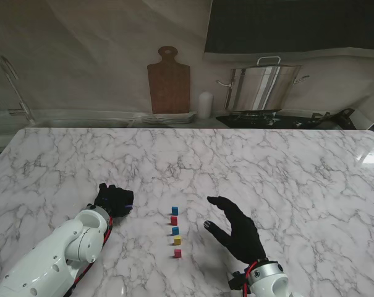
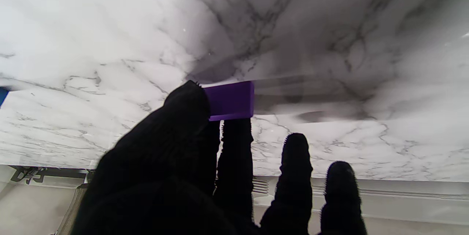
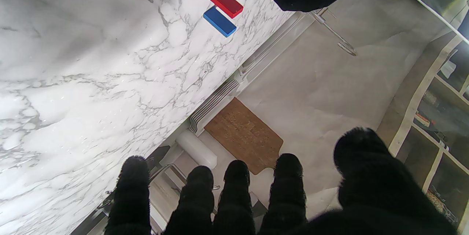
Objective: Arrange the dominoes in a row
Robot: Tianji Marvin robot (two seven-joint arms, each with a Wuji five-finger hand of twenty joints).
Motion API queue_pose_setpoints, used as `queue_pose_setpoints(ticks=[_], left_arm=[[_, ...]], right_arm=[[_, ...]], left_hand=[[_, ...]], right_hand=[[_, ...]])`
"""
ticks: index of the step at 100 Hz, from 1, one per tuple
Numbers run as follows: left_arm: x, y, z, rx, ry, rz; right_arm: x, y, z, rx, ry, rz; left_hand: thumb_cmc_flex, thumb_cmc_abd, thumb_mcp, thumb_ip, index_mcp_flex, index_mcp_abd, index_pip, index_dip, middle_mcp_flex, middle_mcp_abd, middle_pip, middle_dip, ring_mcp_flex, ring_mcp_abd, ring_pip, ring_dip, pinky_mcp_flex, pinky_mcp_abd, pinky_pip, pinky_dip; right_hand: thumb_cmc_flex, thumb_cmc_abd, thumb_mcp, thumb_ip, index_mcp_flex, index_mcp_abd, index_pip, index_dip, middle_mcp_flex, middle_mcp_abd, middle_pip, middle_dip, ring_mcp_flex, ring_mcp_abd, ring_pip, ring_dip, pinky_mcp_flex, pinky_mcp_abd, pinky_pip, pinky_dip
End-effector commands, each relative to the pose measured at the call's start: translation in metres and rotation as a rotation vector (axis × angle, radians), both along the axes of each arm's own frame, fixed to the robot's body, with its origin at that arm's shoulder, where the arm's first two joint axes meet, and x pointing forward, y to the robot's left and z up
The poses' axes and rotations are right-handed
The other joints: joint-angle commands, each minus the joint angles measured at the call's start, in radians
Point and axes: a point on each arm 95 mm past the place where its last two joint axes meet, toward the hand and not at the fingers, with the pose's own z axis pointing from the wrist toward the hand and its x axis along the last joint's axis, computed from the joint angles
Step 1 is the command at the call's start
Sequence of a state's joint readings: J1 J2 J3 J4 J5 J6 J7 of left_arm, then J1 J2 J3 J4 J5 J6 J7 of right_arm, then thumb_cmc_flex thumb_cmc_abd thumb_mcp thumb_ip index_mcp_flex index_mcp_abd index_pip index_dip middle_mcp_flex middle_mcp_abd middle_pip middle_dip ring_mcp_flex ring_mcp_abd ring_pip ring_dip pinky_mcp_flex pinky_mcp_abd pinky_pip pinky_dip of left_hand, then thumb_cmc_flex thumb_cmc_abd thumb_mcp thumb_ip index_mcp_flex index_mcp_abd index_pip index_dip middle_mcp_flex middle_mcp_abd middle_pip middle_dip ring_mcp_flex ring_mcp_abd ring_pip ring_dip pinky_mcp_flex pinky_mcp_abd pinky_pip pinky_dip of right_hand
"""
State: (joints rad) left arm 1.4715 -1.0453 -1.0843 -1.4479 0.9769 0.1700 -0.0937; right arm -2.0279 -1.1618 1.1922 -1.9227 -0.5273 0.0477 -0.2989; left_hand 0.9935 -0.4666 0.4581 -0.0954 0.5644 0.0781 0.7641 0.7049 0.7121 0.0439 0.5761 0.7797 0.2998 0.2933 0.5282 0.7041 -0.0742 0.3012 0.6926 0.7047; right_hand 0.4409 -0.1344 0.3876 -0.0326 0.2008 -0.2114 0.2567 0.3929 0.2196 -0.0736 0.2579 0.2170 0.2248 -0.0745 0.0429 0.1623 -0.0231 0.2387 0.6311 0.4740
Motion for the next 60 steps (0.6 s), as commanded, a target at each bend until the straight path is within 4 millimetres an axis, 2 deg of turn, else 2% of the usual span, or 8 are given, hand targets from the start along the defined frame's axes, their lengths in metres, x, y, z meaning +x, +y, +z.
queue_pose_setpoints(ticks=[1, 16, 32, 35, 60], left_arm=[[-0.0052, 0.0013, -0.0088, 0.012, 0.039, 0.004], [-0.0060, 0.0018, -0.0093, 0.024, 0.042, 0.007], [-0.0070, 0.0017, -0.0097, 0.030, 0.042, 0.013], [-0.0071, 0.0017, -0.0096, 0.031, 0.042, 0.014], [-0.0064, 0.0015, -0.0079, 0.024, 0.036, 0.018]], right_arm=[[-0.0019, 0.0001, -0.0013, 0.000, 0.008, -0.002], [-0.0021, -0.0002, -0.0010, 0.001, 0.009, -0.002], [-0.0023, -0.0004, -0.0009, 0.001, 0.011, -0.002], [-0.0023, -0.0004, -0.0009, 0.001, 0.011, -0.002], [-0.0023, -0.0003, -0.0007, 0.000, 0.012, -0.001]], left_hand=[[0.037, -0.019, -0.009, 0.017, -0.027, -0.003, 0.047, 0.019, 0.003, 0.005, -0.061, -0.049, -0.016, 0.020, -0.007, 0.015, -0.024, 0.012, -0.023, 0.032], [0.051, -0.011, -0.012, 0.019, -0.029, -0.017, 0.101, 0.051, 0.024, 0.002, -0.067, -0.029, -0.012, 0.019, -0.005, 0.017, -0.024, 0.011, -0.021, 0.038], [0.083, 0.015, -0.030, 0.022, -0.022, -0.034, 0.162, 0.065, 0.067, -0.001, -0.121, 0.021, -0.007, 0.015, 0.004, 0.022, -0.024, 0.009, -0.018, 0.054], [0.092, 0.024, -0.046, 0.023, -0.020, -0.037, 0.179, 0.063, 0.083, -0.002, -0.154, 0.048, -0.007, 0.015, 0.006, 0.023, -0.024, 0.009, -0.018, 0.056], [0.107, 0.049, -0.086, 0.030, -0.003, -0.052, 0.220, 0.058, 0.114, -0.002, -0.189, 0.080, -0.008, 0.018, 0.009, 0.024, -0.024, 0.009, -0.018, 0.058]], right_hand=[[0.027, 0.039, -0.018, 0.029, -0.033, -0.017, 0.004, 0.013, -0.022, -0.011, 0.011, 0.004, -0.008, -0.025, -0.017, -0.011, -0.003, -0.034, 0.013, 0.016], [0.026, 0.040, -0.018, 0.029, -0.034, -0.017, 0.004, 0.013, -0.025, -0.007, 0.010, 0.003, -0.008, -0.026, -0.018, -0.011, -0.003, -0.034, 0.013, 0.016], [0.026, 0.040, -0.019, 0.029, -0.034, -0.018, 0.004, 0.013, -0.025, -0.007, 0.010, 0.003, -0.009, -0.026, -0.018, -0.012, -0.004, -0.034, 0.012, 0.016], [0.027, 0.040, -0.018, 0.029, -0.034, -0.018, 0.004, 0.013, -0.025, -0.008, 0.010, 0.003, -0.009, -0.026, -0.018, -0.012, -0.003, -0.034, 0.013, 0.016], [0.027, 0.040, -0.019, 0.029, -0.034, -0.017, 0.003, 0.013, -0.025, -0.007, 0.010, 0.004, -0.008, -0.026, -0.018, -0.011, -0.003, -0.034, 0.012, 0.016]])
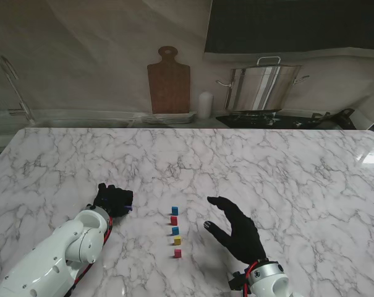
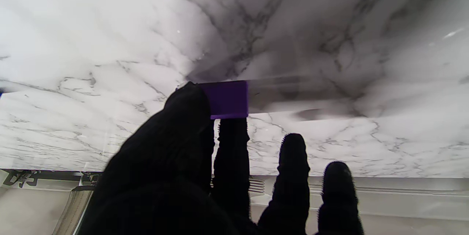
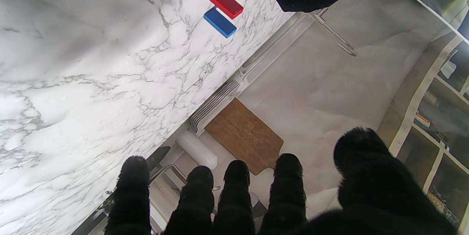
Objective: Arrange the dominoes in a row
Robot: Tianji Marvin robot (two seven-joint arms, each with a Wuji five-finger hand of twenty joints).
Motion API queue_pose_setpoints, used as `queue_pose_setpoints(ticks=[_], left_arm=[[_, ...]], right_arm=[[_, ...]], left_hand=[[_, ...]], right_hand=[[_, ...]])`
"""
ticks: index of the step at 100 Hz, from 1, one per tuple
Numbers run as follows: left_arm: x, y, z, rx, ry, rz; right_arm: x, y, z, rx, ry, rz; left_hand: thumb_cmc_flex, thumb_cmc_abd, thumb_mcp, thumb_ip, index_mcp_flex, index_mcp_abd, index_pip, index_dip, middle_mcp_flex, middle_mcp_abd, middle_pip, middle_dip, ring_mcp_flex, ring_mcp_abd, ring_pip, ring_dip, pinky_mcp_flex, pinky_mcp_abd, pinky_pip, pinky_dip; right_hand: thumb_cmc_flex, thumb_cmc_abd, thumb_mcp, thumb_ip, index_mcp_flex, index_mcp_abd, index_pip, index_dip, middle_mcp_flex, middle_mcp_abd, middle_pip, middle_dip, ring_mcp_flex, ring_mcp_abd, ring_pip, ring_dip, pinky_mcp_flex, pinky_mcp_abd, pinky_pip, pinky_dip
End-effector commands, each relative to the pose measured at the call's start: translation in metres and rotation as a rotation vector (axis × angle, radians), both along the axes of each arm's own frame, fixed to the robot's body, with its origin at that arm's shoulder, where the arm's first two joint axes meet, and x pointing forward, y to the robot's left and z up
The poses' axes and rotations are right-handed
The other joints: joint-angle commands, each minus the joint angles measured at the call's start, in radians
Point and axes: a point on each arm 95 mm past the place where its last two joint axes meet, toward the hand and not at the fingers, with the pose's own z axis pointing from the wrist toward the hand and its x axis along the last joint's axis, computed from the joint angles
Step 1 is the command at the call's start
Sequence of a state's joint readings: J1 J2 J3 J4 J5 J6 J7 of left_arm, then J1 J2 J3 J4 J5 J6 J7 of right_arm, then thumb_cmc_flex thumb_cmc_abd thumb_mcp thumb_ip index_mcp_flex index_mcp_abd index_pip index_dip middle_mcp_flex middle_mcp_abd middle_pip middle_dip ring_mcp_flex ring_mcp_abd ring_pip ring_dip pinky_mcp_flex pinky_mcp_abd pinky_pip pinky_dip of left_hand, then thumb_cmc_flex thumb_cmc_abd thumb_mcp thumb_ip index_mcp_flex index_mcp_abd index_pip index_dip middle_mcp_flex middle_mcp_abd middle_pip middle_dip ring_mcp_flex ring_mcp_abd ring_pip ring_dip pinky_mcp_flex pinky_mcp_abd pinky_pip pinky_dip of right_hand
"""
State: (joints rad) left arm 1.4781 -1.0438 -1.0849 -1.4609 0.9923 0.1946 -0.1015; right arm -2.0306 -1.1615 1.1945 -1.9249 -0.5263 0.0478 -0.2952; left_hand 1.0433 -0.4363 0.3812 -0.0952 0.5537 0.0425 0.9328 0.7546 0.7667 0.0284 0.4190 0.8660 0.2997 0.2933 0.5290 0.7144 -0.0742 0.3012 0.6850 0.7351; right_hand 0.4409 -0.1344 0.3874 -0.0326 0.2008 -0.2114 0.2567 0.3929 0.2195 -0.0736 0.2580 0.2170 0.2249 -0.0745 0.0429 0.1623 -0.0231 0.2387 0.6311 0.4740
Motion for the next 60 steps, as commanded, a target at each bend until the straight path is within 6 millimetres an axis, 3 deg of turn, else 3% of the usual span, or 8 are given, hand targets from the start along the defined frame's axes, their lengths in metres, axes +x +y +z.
queue_pose_setpoints(ticks=[1, 9, 16, 21, 31, 45, 53, 60], left_arm=[[-0.005, 0.001, -0.009, 0.006, 0.037, 0.004], [-0.005, 0.001, -0.008, -0.003, 0.035, 0.004], [-0.006, 0.001, -0.005, -0.018, 0.026, 0.006], [-0.006, 0.000, -0.002, -0.032, 0.019, 0.006], [-0.007, -0.002, 0.005, -0.064, 0.006, 0.005], [-0.007, -0.004, 0.012, -0.096, -0.010, 0.002], [-0.007, -0.005, 0.015, -0.103, -0.017, 0.000], [-0.007, -0.006, 0.016, -0.105, -0.019, -0.001]], right_arm=[[-0.002, 0.000, -0.001, 0.000, 0.009, -0.002], [-0.002, 0.000, -0.001, 0.001, 0.009, -0.003], [-0.002, 0.000, 0.000, 0.001, 0.009, -0.003], [-0.002, 0.000, 0.000, 0.002, 0.009, -0.003], [-0.002, 0.000, -0.001, 0.001, 0.010, -0.001], [-0.002, 0.000, 0.000, 0.001, 0.009, 0.000], [-0.002, 0.000, 0.000, 0.000, 0.009, -0.001], [-0.002, 0.000, 0.000, 0.000, 0.008, 0.000]], left_hand=[[0.056, 0.019, -0.009, 0.030, 0.009, -0.018, 0.052, 0.008, 0.059, 0.014, -0.032, -0.006, -0.008, 0.018, 0.008, 0.014, -0.024, 0.009, -0.011, 0.027], [0.050, 0.006, -0.006, 0.033, 0.027, -0.026, 0.058, -0.004, 0.019, 0.027, -0.010, -0.028, -0.018, 0.020, -0.001, 0.009, -0.023, 0.009, -0.021, 0.022], [0.040, -0.008, 0.004, 0.030, 0.047, -0.038, 0.053, -0.015, -0.109, 0.055, 0.087, -0.123, -0.049, 0.026, -0.010, 0.007, -0.025, 0.012, -0.044, 0.018], [0.030, -0.020, 0.013, 0.026, 0.059, -0.045, 0.048, -0.018, -0.201, 0.075, 0.121, -0.252, -0.077, 0.026, -0.017, 0.007, -0.027, 0.012, -0.065, 0.021], [0.027, -0.034, 0.016, 0.026, 0.081, -0.054, 0.039, -0.027, -0.287, 0.096, 0.139, -0.247, -0.111, 0.017, 0.013, 0.035, -0.029, 0.010, -0.077, 0.025], [0.023, -0.043, 0.020, 0.024, 0.094, -0.058, 0.032, -0.032, -0.326, 0.086, 0.284, -0.085, -0.132, 0.002, 0.101, 0.108, -0.028, 0.009, -0.091, 0.037], [0.018, -0.047, 0.026, 0.021, 0.099, -0.063, 0.028, -0.033, -0.296, 0.072, 0.366, 0.252, -0.137, -0.008, 0.189, 0.200, -0.028, 0.009, -0.092, 0.046], [0.015, -0.048, 0.021, 0.022, 0.105, -0.074, 0.024, -0.037, -0.200, 0.028, 0.489, 0.387, -0.099, -0.019, 0.277, 0.260, -0.027, 0.011, -0.077, 0.059]], right_hand=[[0.027, 0.040, -0.019, 0.029, -0.034, -0.017, 0.003, 0.013, -0.025, -0.007, 0.010, 0.004, -0.008, -0.026, -0.018, -0.011, -0.003, -0.034, 0.012, 0.016], [0.026, 0.040, -0.019, 0.029, -0.034, -0.017, 0.004, 0.013, -0.025, -0.007, 0.010, 0.004, -0.009, -0.026, -0.018, -0.011, -0.003, -0.034, 0.012, 0.016], [0.027, 0.040, -0.019, 0.029, -0.034, -0.017, 0.004, 0.013, -0.026, -0.008, 0.009, 0.003, -0.010, -0.025, -0.018, -0.012, -0.004, -0.035, 0.012, 0.016], [0.027, 0.040, -0.019, 0.029, -0.034, -0.017, 0.004, 0.013, -0.025, -0.008, 0.010, 0.004, -0.010, -0.026, -0.018, -0.012, -0.004, -0.035, 0.012, 0.016], [0.026, 0.040, -0.020, 0.029, -0.034, -0.017, 0.004, 0.013, -0.025, -0.007, 0.010, 0.004, -0.009, -0.026, -0.018, -0.011, -0.004, -0.035, 0.012, 0.016], [0.028, 0.040, -0.019, 0.029, -0.034, -0.017, 0.003, 0.013, -0.025, -0.008, 0.010, 0.004, -0.009, -0.025, -0.018, -0.012, -0.004, -0.034, 0.012, 0.016], [0.027, 0.040, -0.019, 0.029, -0.034, -0.018, 0.003, 0.013, -0.026, -0.007, 0.009, 0.004, -0.009, -0.026, -0.018, -0.012, -0.003, -0.034, 0.012, 0.016], [0.027, 0.040, -0.020, 0.029, -0.034, -0.017, 0.003, 0.013, -0.025, -0.007, 0.009, 0.004, -0.009, -0.025, -0.018, -0.011, -0.004, -0.034, 0.012, 0.016]])
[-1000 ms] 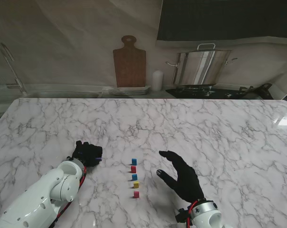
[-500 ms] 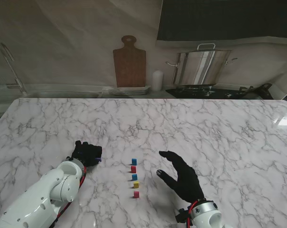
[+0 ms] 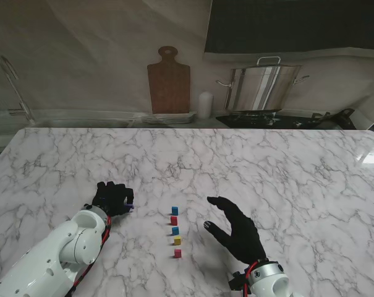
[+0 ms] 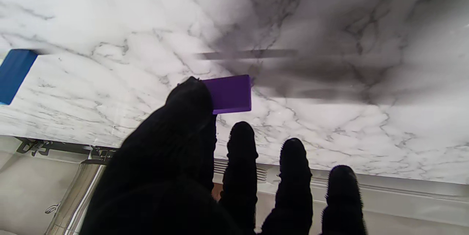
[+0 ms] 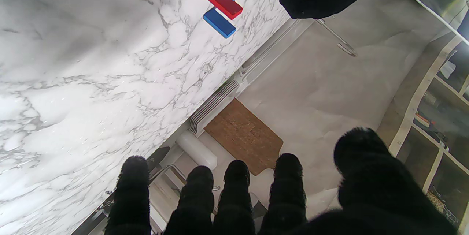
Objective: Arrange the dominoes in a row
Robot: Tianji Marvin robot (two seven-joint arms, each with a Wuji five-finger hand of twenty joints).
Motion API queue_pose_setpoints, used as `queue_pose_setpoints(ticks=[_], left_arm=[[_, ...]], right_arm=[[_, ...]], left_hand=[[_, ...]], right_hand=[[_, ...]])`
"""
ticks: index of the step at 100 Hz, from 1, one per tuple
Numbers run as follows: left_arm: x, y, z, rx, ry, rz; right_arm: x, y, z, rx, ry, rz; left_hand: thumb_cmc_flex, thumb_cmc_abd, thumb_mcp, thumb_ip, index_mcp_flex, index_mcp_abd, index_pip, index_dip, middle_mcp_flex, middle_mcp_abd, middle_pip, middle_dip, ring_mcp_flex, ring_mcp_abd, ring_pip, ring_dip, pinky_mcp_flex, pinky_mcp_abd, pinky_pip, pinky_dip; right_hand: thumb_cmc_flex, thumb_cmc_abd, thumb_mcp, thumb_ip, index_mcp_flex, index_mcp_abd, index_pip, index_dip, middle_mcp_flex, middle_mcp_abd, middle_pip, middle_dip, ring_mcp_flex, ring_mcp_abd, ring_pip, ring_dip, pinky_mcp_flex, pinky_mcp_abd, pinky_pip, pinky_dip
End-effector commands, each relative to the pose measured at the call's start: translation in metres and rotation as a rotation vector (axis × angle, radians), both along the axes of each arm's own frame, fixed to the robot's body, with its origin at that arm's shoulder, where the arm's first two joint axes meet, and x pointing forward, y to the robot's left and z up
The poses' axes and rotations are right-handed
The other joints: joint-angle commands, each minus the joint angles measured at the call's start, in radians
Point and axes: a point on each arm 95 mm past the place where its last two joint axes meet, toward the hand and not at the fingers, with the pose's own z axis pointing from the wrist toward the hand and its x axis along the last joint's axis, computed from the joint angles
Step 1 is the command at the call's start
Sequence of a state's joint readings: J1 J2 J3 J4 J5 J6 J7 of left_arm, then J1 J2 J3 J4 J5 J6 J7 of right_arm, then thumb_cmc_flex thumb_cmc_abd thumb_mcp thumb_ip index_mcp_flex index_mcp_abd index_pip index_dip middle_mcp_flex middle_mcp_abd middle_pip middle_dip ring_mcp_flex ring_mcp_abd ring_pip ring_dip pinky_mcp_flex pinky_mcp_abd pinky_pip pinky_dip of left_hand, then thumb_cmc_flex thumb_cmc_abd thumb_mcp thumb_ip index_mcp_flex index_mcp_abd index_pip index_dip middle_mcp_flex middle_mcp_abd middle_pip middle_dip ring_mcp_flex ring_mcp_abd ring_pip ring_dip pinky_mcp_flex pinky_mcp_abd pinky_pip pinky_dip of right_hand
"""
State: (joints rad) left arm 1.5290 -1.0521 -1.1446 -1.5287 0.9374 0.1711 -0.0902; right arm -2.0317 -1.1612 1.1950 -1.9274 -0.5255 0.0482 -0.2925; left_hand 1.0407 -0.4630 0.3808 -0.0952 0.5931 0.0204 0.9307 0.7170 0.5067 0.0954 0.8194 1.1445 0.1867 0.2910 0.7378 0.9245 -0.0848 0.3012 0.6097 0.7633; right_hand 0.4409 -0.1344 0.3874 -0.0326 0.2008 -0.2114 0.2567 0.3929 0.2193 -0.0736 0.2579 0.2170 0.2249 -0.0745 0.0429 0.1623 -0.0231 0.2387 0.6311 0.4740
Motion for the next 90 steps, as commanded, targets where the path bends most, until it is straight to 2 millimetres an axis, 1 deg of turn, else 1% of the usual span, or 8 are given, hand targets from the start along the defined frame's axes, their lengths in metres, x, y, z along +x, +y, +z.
queue_pose_setpoints(ticks=[1, 6, 11, 28, 38, 53, 69, 90], left_arm=[[0.000, -0.004, 0.002, -0.008, 0.005, -0.011], [0.000, -0.004, 0.003, -0.010, 0.005, -0.012], [0.000, -0.004, 0.003, -0.016, 0.006, -0.013], [0.001, -0.006, 0.002, -0.069, 0.006, -0.004], [0.001, -0.008, 0.003, -0.084, -0.002, -0.004], [0.002, -0.011, 0.005, -0.108, -0.007, -0.005], [0.002, -0.014, 0.004, -0.146, -0.005, 0.001], [0.004, -0.023, 0.004, -0.195, -0.002, 0.004]], right_arm=[[-0.002, 0.000, -0.001, -0.001, 0.007, -0.002], [-0.002, 0.000, -0.001, -0.001, 0.007, -0.002], [-0.002, 0.000, -0.001, -0.001, 0.007, -0.002], [-0.002, 0.000, -0.001, -0.001, 0.007, -0.002], [-0.002, 0.000, -0.001, -0.002, 0.007, -0.001], [-0.002, 0.000, -0.001, -0.002, 0.008, -0.001], [-0.002, 0.000, -0.001, -0.002, 0.009, 0.000], [-0.002, 0.001, -0.001, -0.003, 0.009, 0.001]], left_hand=[[0.017, -0.021, 0.021, 0.022, 0.067, -0.053, 0.026, 0.000, 0.073, -0.046, 0.099, 0.114, 0.020, -0.019, 0.075, 0.053, -0.016, 0.011, 0.001, 0.032], [0.013, -0.020, 0.018, 0.023, 0.068, -0.068, 0.022, 0.000, 0.170, -0.092, 0.139, 0.104, 0.065, -0.031, 0.101, 0.065, -0.014, 0.014, 0.022, 0.040], [0.012, -0.011, 0.015, 0.025, 0.057, -0.082, 0.022, 0.009, 0.291, -0.149, 0.114, 0.025, 0.137, -0.048, 0.093, 0.047, -0.011, 0.012, 0.048, 0.041], [0.023, 0.002, 0.008, 0.025, 0.029, -0.086, 0.029, 0.028, 0.421, -0.218, -0.145, -0.170, 0.215, -0.059, 0.047, -0.013, -0.005, 0.002, 0.152, 0.027], [0.027, 0.011, 0.002, 0.025, 0.020, -0.093, 0.023, 0.044, 0.495, -0.213, -0.318, -0.275, 0.246, -0.054, 0.039, -0.029, -0.007, -0.002, 0.219, 0.016], [0.029, 0.017, 0.011, 0.025, 0.003, -0.087, 0.028, 0.056, 0.571, -0.190, -0.460, -0.395, 0.288, -0.056, 0.044, -0.033, 0.000, -0.001, 0.303, 0.019], [0.019, 0.015, 0.046, 0.025, -0.017, -0.069, 0.046, 0.072, 0.626, -0.160, -0.544, -0.488, 0.315, -0.060, 0.043, -0.043, 0.009, 0.003, 0.341, 0.005], [0.001, 0.015, 0.090, 0.023, -0.040, -0.023, 0.060, 0.087, 0.650, -0.135, -0.579, -0.544, 0.323, -0.065, 0.044, -0.047, 0.007, -0.004, 0.365, -0.002]], right_hand=[[0.027, 0.040, -0.020, 0.029, -0.034, -0.017, 0.003, 0.013, -0.025, -0.008, 0.009, 0.004, -0.009, -0.026, -0.018, -0.012, -0.004, -0.034, 0.012, 0.016], [0.027, 0.040, -0.020, 0.029, -0.034, -0.017, 0.003, 0.013, -0.025, -0.007, 0.009, 0.004, -0.010, -0.025, -0.018, -0.012, -0.004, -0.034, 0.012, 0.016], [0.027, 0.040, -0.020, 0.029, -0.034, -0.018, 0.003, 0.013, -0.024, -0.007, 0.010, 0.004, -0.009, -0.026, -0.018, -0.012, -0.004, -0.035, 0.012, 0.016], [0.027, 0.040, -0.020, 0.029, -0.034, -0.017, 0.003, 0.013, -0.025, -0.008, 0.010, 0.004, -0.009, -0.026, -0.018, -0.011, -0.004, -0.035, 0.011, 0.016], [0.027, 0.040, -0.020, 0.029, -0.034, -0.017, 0.003, 0.013, -0.025, -0.008, 0.010, 0.004, -0.009, -0.026, -0.018, -0.011, -0.003, -0.035, 0.011, 0.016], [0.027, 0.040, -0.020, 0.029, -0.034, -0.017, 0.003, 0.013, -0.025, -0.009, 0.010, 0.004, -0.009, -0.025, -0.018, -0.011, -0.004, -0.034, 0.011, 0.016], [0.027, 0.040, -0.020, 0.029, -0.034, -0.018, 0.003, 0.013, -0.025, -0.007, 0.009, 0.004, -0.009, -0.026, -0.018, -0.011, -0.003, -0.034, 0.011, 0.017], [0.027, 0.040, -0.021, 0.029, -0.034, -0.017, 0.003, 0.013, -0.025, -0.007, 0.009, 0.004, -0.009, -0.026, -0.018, -0.012, -0.004, -0.034, 0.011, 0.017]])
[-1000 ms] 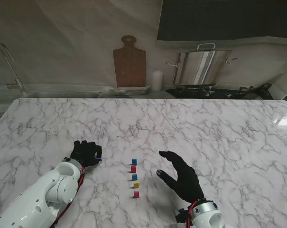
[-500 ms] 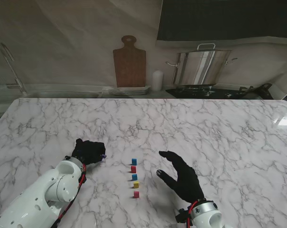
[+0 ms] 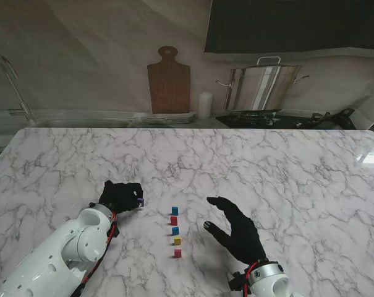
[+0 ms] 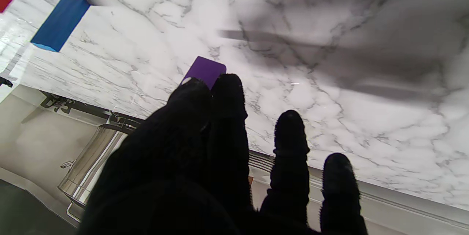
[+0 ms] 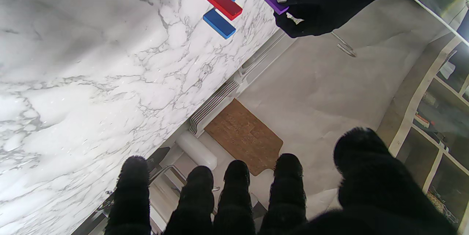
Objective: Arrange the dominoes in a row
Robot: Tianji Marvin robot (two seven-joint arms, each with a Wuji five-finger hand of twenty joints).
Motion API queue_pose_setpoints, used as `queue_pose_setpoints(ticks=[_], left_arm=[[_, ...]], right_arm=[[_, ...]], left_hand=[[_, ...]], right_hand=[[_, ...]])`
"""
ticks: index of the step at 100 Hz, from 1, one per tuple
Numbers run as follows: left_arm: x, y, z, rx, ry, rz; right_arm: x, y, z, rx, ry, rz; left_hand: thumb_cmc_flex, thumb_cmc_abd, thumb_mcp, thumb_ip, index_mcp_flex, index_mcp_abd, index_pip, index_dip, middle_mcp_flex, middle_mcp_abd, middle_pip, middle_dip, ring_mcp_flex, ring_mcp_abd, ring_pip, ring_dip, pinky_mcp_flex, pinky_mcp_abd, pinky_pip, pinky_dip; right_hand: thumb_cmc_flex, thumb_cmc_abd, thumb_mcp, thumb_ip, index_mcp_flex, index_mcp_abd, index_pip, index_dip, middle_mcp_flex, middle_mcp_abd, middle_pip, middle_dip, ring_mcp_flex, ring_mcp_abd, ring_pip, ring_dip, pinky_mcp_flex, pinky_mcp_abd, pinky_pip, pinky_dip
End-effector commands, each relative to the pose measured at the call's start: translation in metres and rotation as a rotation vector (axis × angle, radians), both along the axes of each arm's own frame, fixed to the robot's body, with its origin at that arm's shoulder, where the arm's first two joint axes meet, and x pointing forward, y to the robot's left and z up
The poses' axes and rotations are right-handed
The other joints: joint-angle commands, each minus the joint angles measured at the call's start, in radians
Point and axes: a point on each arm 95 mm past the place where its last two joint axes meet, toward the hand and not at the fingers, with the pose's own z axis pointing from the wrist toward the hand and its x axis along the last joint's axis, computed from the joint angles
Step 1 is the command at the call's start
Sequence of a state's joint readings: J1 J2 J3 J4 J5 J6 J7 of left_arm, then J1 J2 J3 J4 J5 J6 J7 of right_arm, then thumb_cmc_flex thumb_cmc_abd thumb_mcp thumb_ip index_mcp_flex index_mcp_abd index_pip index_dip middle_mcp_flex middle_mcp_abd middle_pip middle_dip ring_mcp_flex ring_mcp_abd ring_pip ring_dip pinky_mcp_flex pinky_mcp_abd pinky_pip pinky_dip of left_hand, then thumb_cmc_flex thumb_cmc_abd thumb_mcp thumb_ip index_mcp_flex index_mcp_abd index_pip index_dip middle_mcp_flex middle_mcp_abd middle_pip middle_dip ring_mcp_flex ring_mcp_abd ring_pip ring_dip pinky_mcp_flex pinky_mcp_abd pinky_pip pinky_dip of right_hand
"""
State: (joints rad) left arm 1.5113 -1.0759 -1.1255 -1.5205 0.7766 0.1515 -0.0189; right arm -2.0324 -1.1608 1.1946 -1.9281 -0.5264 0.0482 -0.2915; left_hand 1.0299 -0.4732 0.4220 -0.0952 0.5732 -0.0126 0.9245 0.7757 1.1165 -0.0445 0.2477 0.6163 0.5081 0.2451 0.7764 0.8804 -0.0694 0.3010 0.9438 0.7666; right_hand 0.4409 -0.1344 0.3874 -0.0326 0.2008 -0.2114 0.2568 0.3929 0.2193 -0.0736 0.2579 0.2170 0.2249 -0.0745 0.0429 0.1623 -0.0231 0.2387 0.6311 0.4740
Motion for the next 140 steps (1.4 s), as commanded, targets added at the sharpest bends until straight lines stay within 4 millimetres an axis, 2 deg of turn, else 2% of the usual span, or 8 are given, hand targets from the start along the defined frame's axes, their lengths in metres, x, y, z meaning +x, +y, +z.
queue_pose_setpoints(ticks=[1, 10, 36, 51, 58, 68, 103, 140], left_arm=[[0.001, -0.008, -0.001, -0.014, 0.015, -0.010], [0.003, -0.014, 0.000, -0.033, 0.018, -0.006], [0.016, -0.032, 0.002, -0.060, 0.028, -0.002], [0.023, -0.044, 0.004, -0.077, 0.037, -0.011], [0.025, -0.051, 0.005, -0.081, 0.042, -0.014], [0.028, -0.061, 0.005, -0.089, 0.050, -0.012], [0.034, -0.083, -0.001, -0.100, 0.054, -0.017], [0.033, -0.096, -0.015, -0.119, 0.070, -0.012]], right_arm=[[-0.002, 0.000, -0.001, -0.003, 0.009, 0.000], [-0.002, 0.000, -0.001, -0.003, 0.009, 0.001], [-0.002, 0.000, -0.001, -0.004, 0.010, 0.001], [-0.001, 0.000, -0.001, -0.002, 0.010, -0.002], [-0.001, 0.000, -0.001, -0.001, 0.011, -0.003], [-0.001, -0.001, -0.001, 0.000, 0.011, -0.005], [0.000, -0.003, -0.001, 0.003, 0.013, -0.011], [0.000, -0.004, -0.001, 0.004, 0.015, -0.014]], left_hand=[[0.012, 0.026, 0.050, 0.022, -0.021, 0.013, 0.066, 0.028, 0.040, 0.005, -0.007, -0.016, 0.000, -0.018, 0.005, -0.003, -0.009, -0.004, 0.030, -0.006], [0.011, 0.041, 0.043, 0.017, -0.030, 0.056, 0.065, 0.024, 0.032, 0.016, 0.001, -0.013, -0.010, -0.014, 0.006, -0.001, -0.019, -0.003, 0.028, -0.009], [0.032, 0.057, 0.009, 0.023, -0.037, 0.065, 0.069, 0.021, 0.012, 0.022, 0.027, 0.002, -0.036, -0.004, 0.009, 0.004, -0.027, -0.004, 0.026, -0.009], [0.060, 0.070, -0.039, 0.031, -0.037, 0.026, 0.067, 0.021, -0.066, 0.022, 0.098, 0.110, -0.084, 0.005, -0.006, 0.009, -0.028, -0.006, -0.024, -0.021], [0.066, 0.069, -0.056, 0.035, -0.029, 0.012, 0.064, 0.018, -0.131, 0.041, 0.139, 0.182, -0.114, 0.014, -0.010, 0.016, -0.029, -0.003, -0.055, -0.021], [0.072, 0.072, -0.069, 0.037, -0.026, 0.020, 0.063, 0.017, -0.183, 0.056, 0.173, 0.236, -0.141, 0.018, -0.010, 0.024, -0.030, -0.001, -0.093, -0.021], [0.075, 0.091, -0.080, 0.036, -0.041, 0.011, 0.066, 0.017, -0.193, 0.043, 0.171, 0.234, -0.140, 0.009, -0.009, 0.023, -0.029, 0.002, -0.102, -0.011], [0.086, 0.107, -0.103, 0.035, -0.048, 0.007, 0.074, 0.011, -0.203, 0.034, 0.174, 0.240, -0.143, 0.003, -0.009, 0.019, -0.028, 0.000, -0.108, -0.004]], right_hand=[[0.027, 0.040, -0.021, 0.029, -0.034, -0.017, 0.003, 0.013, -0.026, -0.008, 0.009, 0.004, -0.009, -0.026, -0.018, -0.011, -0.004, -0.034, 0.011, 0.017], [0.028, 0.040, -0.020, 0.029, -0.034, -0.019, 0.003, 0.013, -0.025, -0.007, 0.009, 0.004, -0.010, -0.026, -0.018, -0.012, -0.004, -0.034, 0.011, 0.017], [0.027, 0.040, -0.021, 0.029, -0.034, -0.017, 0.003, 0.013, -0.025, -0.007, 0.009, 0.004, -0.009, -0.026, -0.018, -0.012, -0.004, -0.034, 0.011, 0.017], [0.027, 0.040, -0.021, 0.029, -0.034, -0.016, 0.003, 0.013, -0.025, -0.007, 0.010, 0.004, -0.009, -0.026, -0.018, -0.011, -0.004, -0.034, 0.010, 0.017], [0.027, 0.041, -0.021, 0.029, -0.034, -0.017, 0.003, 0.013, -0.025, -0.007, 0.010, 0.004, -0.009, -0.026, -0.018, -0.011, -0.004, -0.035, 0.011, 0.017], [0.027, 0.041, -0.021, 0.029, -0.034, -0.017, 0.003, 0.013, -0.025, -0.008, 0.010, 0.004, -0.009, -0.026, -0.018, -0.011, -0.004, -0.035, 0.010, 0.017], [0.028, 0.040, -0.021, 0.029, -0.034, -0.018, 0.003, 0.013, -0.025, -0.008, 0.010, 0.004, -0.010, -0.026, -0.018, -0.012, -0.004, -0.034, 0.011, 0.017], [0.027, 0.040, -0.022, 0.029, -0.034, -0.017, 0.003, 0.013, -0.026, -0.007, 0.010, 0.004, -0.010, -0.026, -0.018, -0.011, -0.004, -0.035, 0.011, 0.017]])
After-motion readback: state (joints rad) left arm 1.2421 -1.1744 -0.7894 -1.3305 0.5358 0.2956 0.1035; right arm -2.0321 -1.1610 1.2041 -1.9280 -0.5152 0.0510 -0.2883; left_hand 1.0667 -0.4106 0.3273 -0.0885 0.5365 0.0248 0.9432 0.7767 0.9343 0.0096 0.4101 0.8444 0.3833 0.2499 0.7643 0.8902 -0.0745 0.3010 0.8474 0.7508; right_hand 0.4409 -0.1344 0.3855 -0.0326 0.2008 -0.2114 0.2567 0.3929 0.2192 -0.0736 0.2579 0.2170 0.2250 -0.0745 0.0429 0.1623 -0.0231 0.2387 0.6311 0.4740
